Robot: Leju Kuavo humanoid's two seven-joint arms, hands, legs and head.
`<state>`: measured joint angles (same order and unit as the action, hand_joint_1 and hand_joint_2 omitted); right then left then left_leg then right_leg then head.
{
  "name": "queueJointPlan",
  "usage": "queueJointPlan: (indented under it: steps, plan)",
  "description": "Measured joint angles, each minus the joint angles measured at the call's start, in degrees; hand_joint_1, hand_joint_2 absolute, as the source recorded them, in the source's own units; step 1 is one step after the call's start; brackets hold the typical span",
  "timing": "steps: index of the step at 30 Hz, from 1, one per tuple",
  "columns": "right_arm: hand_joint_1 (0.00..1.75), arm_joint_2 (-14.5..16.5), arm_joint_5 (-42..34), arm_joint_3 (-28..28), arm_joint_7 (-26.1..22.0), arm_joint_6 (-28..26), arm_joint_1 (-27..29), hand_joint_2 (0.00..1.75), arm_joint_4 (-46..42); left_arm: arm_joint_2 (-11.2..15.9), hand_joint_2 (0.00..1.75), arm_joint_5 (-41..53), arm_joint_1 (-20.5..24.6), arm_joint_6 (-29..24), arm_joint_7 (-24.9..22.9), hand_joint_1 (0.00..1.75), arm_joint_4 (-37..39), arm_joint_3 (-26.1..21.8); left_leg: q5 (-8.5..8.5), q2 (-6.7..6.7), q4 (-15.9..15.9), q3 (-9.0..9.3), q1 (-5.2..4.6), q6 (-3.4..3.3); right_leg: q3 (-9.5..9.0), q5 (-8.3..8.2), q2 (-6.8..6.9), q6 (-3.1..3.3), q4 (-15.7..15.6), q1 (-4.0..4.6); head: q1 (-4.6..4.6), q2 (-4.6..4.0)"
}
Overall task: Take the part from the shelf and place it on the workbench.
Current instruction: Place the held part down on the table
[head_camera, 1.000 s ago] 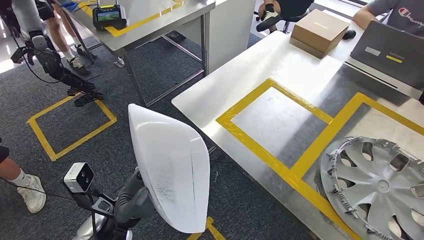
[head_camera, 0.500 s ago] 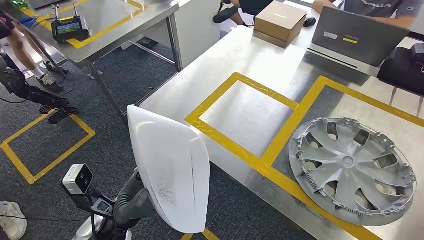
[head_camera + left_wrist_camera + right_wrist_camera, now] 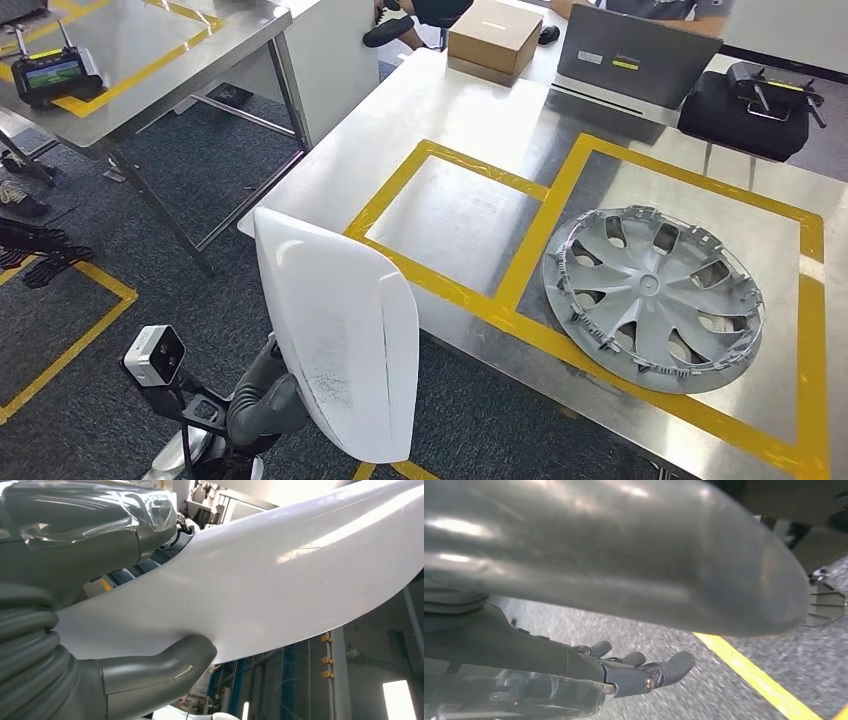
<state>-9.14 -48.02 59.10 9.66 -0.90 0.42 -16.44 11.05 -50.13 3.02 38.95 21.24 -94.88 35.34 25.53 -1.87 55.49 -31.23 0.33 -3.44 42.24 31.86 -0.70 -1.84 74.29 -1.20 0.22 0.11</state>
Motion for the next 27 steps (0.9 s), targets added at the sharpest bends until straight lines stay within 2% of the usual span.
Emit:
queueJointPlan:
  steps: [1,2,3,4,5,6,7,9,10,12,14,15,16,17,18,19,21,22,23,25,26,27]
  plan:
    - [0.0,0.0,0.0,0.0,0.0,0.0,0.1,0.0,0.0,0.0,1.75,0.0,0.0,0.0,0.0,1.75,0.0,0.0,0.01,-0.55,0.0,-0.02,0.0,0.02,-0.02,-0.07,0.08,-0.41,0.3,-0.1,0.0,0.0]
    - [0.0,-0.1,0.0,0.0,0.0,0.0,0.1,0.0,0.0,0.0,1.75,0.0,0.0,0.0,0.0,1.75,0.0,0.0,0.03,-1.04,0.0,-0.01,0.01,0.06,-1.02,-0.79,0.26,-0.9,-1.3,-0.21,0.0,0.0]
    - [0.0,-0.1,0.0,0.0,0.0,0.0,0.2,0.0,0.0,-0.1,1.75,0.0,0.0,0.0,0.0,1.75,0.0,0.0,0.1,-1.59,0.1,0.01,0.04,0.17,-3.09,-2.08,0.71,-1.5,-4.8,-0.34,0.01,0.0]
    - [0.0,-0.2,-0.1,0.0,0.0,0.0,0.2,0.0,0.0,-0.1,1.75,0.0,0.0,0.0,0.0,1.75,0.0,0.0,0.24,-2.17,0.4,0.02,0.01,0.39,-5.7,-3.44,1.83,-1.94,-9.5,-0.43,0.03,0.0]
    - [0.0,-0.2,-0.2,0.0,0.0,0.0,0.1,0.0,0.0,-0.1,1.75,0.0,0.0,0.0,0.0,1.75,0.0,0.0,0.44,-2.71,0.6,0.0,-0.13,0.7,-7.93,-4.58,2.99,-2.02,-13.5,-0.4,0.05,0.0]
    - [0.0,-0.2,-0.4,0.0,0.1,0.0,0.0,0.0,0.0,-0.1,1.75,0.0,0.0,0.0,0.0,1.75,0.0,0.0,0.65,-3.17,0.9,-0.02,-0.26,1.05,-9.58,-5.36,3.78,-1.76,-16.4,-0.33,0.02,0.0]
    - [0.0,-0.2,-0.6,0.0,0.1,0.0,0.0,0.0,0.0,-0.1,1.75,0.0,0.1,0.0,0.0,1.75,0.0,0.0,0.81,-3.59,1.1,-0.01,-0.4,1.38,-10.14,-5.58,4.21,-1.23,-17.6,-0.21,0.0,0.0]
    - [0.0,-0.2,-1.0,0.0,0.3,0.0,0.1,0.0,0.0,-0.1,1.75,0.0,0.2,0.0,0.0,1.75,0.0,0.0,0.93,-4.36,1.2,0.08,-0.34,1.93,-9.98,-5.74,3.21,-0.16,-17.5,0.01,-0.05,0.0]
    - [0.0,-0.2,-1.1,0.0,0.3,0.0,0.2,0.0,0.0,-0.1,1.75,0.0,0.3,0.0,0.0,1.75,0.0,0.0,1.21,-4.18,1.5,0.05,-0.15,2.29,-9.92,-5.86,2.67,0.24,-17.6,-0.09,-0.03,0.0]
    - [0.0,-0.1,-1.5,0.0,0.3,0.0,0.2,0.0,0.0,-0.1,1.75,0.0,0.4,-0.1,0.1,1.75,0.0,0.0,3.45,-1.91,4.3,-0.99,0.26,2.95,-9.92,-6.2,1.53,0.96,-17.7,-0.43,-0.17,0.0]
    - [0.0,-0.1,-1.7,0.1,0.3,0.0,0.1,0.0,0.0,0.0,1.75,0.0,0.4,-0.1,0.2,1.75,0.0,0.0,7.58,0.89,11.7,-4.15,0.45,3.32,-9.73,-6.45,0.34,1.39,-17.7,-0.51,-0.31,0.0]
    - [0.0,-0.1,-1.8,0.1,0.3,0.0,0.1,0.0,0.0,0.1,1.75,0.0,0.3,-0.2,0.2,1.75,0.1,0.0,9.22,1.46,15.7,-5.95,0.45,3.38,-9.63,-6.52,-0.34,1.52,-17.7,-0.42,-0.3,0.0]
    - [0.0,-0.1,-1.8,0.2,0.3,-0.1,0.1,0.0,0.0,0.2,1.75,0.0,0.3,-0.2,0.2,1.75,0.1,0.0,9.86,1.66,18.2,-7.13,0.45,3.34,-9.58,-6.59,-1.05,1.6,-17.7,-0.31,-0.29,0.0]
    - [0.0,-0.1,-1.8,0.4,0.3,-0.1,0.2,0.0,0.0,0.2,1.75,0.0,0.2,-0.3,0.2,1.75,0.1,0.0,9.26,1.79,18.4,-7.28,0.45,3.19,-9.58,-6.63,-1.8,1.62,-17.7,-0.21,-0.3,0.0]
    - [0.0,-0.1,-1.8,0.5,0.3,-0.2,0.2,0.0,0.0,0.3,1.75,0.0,0.2,-0.4,0.2,1.75,0.1,0.0,7.52,2.02,16.2,-6.24,0.44,2.93,-9.64,-6.68,-2.59,1.63,-17.6,-0.13,-0.3,0.0]
    - [0.0,-0.1,-1.8,0.6,0.3,-0.2,0.2,0.0,0.0,0.3,1.75,0.0,0.2,-0.5,0.3,1.75,0.1,-0.1,5.2,2.69,12.2,-4.38,0.43,2.56,-9.72,-6.72,-3.36,1.6,-17.6,-0.07,-0.31,0.0]
    - [0.0,0.0,-1.8,0.6,0.3,-0.4,0.1,0.0,0.0,0.3,1.75,0.0,0.2,-0.5,0.3,1.75,0.1,-0.1,2.09,5.07,4.7,-0.79,0.43,1.74,-9.67,-6.9,-4.69,1.3,-17.6,0.06,-0.28,0.0]
    - [0.0,0.0,-1.8,0.7,0.3,-0.4,0.0,0.0,0.0,0.3,1.75,0.0,0.2,-0.6,0.3,1.75,0.1,-0.1,1.63,5.88,2.8,0.05,0.36,1.47,-9.45,-7.05,-5.26,1.04,-17.6,0.03,-0.28,0.0]
    - [0.0,0.0,-1.8,0.7,0.3,-0.4,0.0,0.0,0.0,0.3,1.75,0.0,0.2,-0.6,0.3,1.75,0.1,-0.1,1.73,6.14,2.1,0.27,0.25,1.3,-9.15,-7.26,-5.8,0.7,-17.6,-0.06,-0.29,0.0]
    - [0.0,-0.1,-1.8,0.8,0.3,-0.5,0.2,0.0,0.0,0.3,1.75,0.1,0.2,-0.6,0.3,1.75,0.1,-0.1,1.33,4.97,1.5,0.29,0.2,1.0,-8.58,-7.62,-6.6,0.02,-17.7,-0.19,-0.32,0.0]
    - [0.0,-0.1,-1.8,0.9,0.3,-0.5,0.3,0.0,0.0,0.3,1.75,0.1,0.3,-0.7,0.4,1.75,0.1,-0.1,1.0,4.34,1.0,0.44,0.28,0.76,-8.2,-7.47,-6.02,-0.14,-17.3,-0.08,-0.27,0.0]
    - [0.0,-0.1,-1.8,0.9,0.3,-0.5,0.3,0.0,0.0,0.2,1.75,0.2,0.3,-0.9,0.4,1.75,0.1,-0.1,0.64,3.6,0.5,0.57,0.38,0.48,-7.33,-6.68,-4.69,-0.09,-15.9,0.1,-0.19,0.0]
